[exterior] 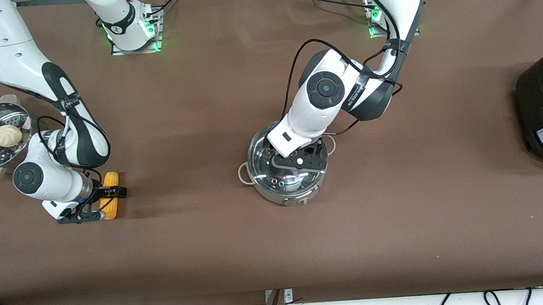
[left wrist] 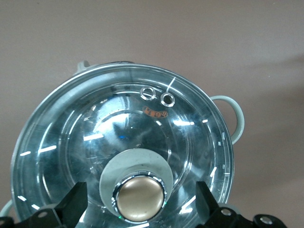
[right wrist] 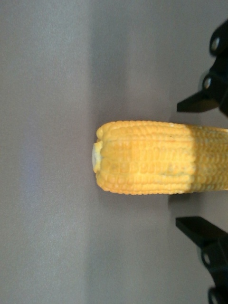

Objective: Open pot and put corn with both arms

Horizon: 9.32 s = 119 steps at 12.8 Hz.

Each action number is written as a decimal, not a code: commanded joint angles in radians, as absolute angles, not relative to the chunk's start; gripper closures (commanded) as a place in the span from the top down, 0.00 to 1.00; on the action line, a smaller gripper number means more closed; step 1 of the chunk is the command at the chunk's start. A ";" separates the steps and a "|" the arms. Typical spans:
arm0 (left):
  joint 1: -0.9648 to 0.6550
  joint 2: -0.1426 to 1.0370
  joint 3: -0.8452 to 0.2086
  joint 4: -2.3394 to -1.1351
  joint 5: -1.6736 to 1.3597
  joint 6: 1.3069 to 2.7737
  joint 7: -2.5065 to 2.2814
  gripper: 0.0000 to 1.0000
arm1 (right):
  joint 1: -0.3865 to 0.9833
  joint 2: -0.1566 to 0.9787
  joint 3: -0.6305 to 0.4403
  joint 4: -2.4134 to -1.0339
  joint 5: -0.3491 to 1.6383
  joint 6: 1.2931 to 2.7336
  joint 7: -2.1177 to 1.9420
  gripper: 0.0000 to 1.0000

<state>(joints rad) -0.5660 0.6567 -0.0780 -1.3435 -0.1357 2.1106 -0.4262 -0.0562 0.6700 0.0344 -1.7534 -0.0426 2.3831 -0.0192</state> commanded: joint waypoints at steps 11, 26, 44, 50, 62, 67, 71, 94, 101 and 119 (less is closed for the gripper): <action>-0.632 0.676 -0.066 -1.318 0.069 2.109 -0.503 1.00 | -0.061 0.649 0.051 -1.635 -0.029 2.189 -0.046 0.19; -0.618 0.649 -0.069 -1.309 0.043 2.062 -0.509 0.16 | -0.078 0.580 0.064 -1.158 0.015 1.533 -0.106 0.19; -0.163 0.365 -0.061 -1.379 -0.025 1.564 0.073 0.17 | 0.481 0.689 0.127 -1.077 0.075 1.968 0.408 0.15; -0.063 0.362 -0.063 -1.756 0.005 2.000 0.363 0.19 | 0.552 0.814 0.133 -1.077 0.096 2.184 0.512 0.13; 0.006 0.413 -0.064 -2.029 0.003 2.359 0.520 0.99 | 0.594 0.951 0.153 -1.078 0.146 2.335 0.587 0.26; 0.006 0.365 -0.064 -2.010 -0.006 2.303 0.502 1.00 | 0.597 0.939 0.155 -1.077 0.147 2.316 0.620 1.00; 0.003 0.269 -0.067 -1.938 -0.014 2.107 0.395 1.00 | 0.585 0.890 0.161 -1.077 0.141 2.226 0.617 1.00; -0.022 -0.103 -0.041 -1.773 -0.038 1.635 -0.054 1.00 | 0.064 0.245 -0.111 -1.372 0.008 1.432 0.045 1.00; -0.017 -0.083 -0.045 -1.752 -0.029 1.628 -0.077 1.00 | -0.077 0.022 0.023 -1.557 0.015 1.454 0.035 1.00; -0.020 -0.066 -0.051 -1.724 -0.037 1.594 -0.101 1.00 | -0.071 0.100 0.064 -1.531 -0.069 1.508 0.035 1.00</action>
<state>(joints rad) -0.0181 -0.0670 -0.0525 -1.7341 -0.0196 1.6091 -0.0975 -0.0703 0.0894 0.0617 -1.5569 -0.0583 1.5145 0.0359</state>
